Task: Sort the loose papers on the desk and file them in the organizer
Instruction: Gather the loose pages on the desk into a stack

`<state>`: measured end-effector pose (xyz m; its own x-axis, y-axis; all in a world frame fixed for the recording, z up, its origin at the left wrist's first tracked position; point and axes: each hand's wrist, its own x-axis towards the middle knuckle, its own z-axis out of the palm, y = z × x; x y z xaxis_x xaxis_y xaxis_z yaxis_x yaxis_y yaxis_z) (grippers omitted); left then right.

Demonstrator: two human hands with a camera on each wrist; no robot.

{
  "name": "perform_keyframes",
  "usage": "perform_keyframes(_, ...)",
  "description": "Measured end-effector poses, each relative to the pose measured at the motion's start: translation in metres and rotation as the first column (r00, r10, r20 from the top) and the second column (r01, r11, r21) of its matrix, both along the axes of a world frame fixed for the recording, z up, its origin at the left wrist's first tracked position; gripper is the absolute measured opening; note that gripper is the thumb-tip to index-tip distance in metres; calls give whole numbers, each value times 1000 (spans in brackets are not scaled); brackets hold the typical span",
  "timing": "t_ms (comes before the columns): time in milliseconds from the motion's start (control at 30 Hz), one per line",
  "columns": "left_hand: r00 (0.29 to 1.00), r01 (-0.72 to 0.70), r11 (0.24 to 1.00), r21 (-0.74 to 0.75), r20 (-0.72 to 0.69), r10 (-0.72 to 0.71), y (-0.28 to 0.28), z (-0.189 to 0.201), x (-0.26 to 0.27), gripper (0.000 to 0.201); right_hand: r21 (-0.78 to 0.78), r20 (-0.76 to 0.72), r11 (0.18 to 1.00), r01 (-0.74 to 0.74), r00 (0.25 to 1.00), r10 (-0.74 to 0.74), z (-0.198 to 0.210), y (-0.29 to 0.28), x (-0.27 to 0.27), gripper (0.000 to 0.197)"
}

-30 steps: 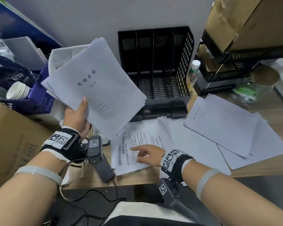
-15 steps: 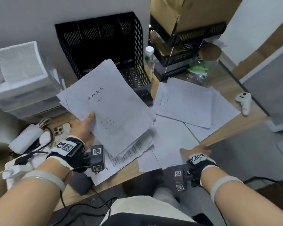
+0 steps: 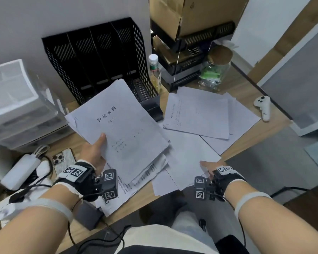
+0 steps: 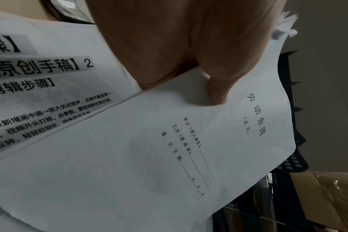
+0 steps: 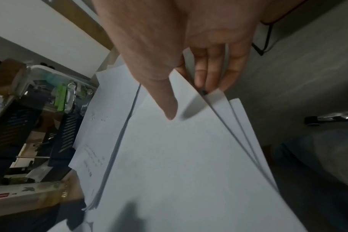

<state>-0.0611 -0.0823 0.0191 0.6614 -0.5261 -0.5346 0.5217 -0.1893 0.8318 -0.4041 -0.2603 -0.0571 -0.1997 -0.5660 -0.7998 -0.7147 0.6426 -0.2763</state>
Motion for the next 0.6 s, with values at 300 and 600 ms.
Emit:
perform_keyframes(300,1000,25,1000,5,5,-25,1,-13,5,12,-198,165,969,147,980,-115,2,8,-33,8)
perform_keyframes(600,998,67,996,63,-11,-66,-5,-25,-1,41,-84,375,930,357,876,-302,36,-7,-32,26)
